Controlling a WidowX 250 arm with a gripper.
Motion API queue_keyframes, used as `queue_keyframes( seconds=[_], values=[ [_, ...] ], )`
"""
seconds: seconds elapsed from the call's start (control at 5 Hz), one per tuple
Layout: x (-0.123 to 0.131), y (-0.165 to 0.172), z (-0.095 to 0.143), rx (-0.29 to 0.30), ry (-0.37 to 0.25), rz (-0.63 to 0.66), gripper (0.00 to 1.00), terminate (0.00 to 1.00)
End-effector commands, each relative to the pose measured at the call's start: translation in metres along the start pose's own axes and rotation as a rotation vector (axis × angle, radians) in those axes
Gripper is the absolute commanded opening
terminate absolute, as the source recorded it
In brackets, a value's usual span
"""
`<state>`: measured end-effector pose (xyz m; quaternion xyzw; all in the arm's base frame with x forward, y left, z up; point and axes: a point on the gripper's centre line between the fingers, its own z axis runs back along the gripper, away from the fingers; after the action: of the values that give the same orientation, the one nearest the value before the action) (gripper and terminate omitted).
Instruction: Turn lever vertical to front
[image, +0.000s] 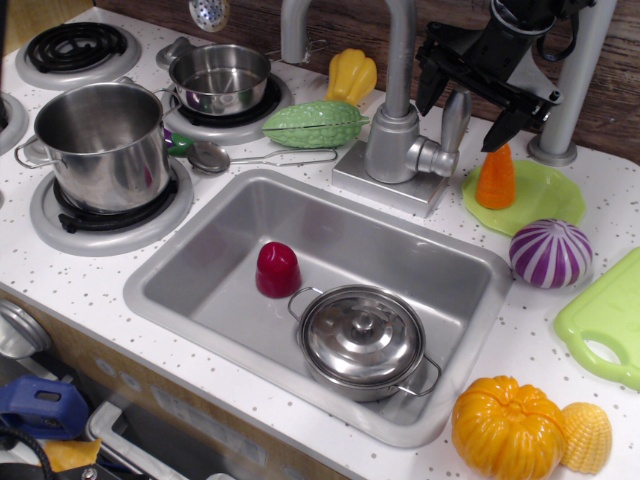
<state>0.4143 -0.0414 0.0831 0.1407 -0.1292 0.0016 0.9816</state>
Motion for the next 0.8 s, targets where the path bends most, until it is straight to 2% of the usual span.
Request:
queue_keyframes(
  seconds=[0.0, 0.2, 0.4, 0.6],
  values=[
    [0.019, 0.011, 0.011, 0.011, -0.083, 0.011, 1.00, 0.00],
    [0.025, 0.011, 0.009, -0.011, -0.073, 0.014, 0.00, 0.00],
    [0.024, 0.009, 0.011, -0.032, -0.052, 0.023, 0.00, 0.00],
    [0.012, 0.003, 0.018, -0.037, -0.026, 0.054, 0.00, 0.00]
  ],
)
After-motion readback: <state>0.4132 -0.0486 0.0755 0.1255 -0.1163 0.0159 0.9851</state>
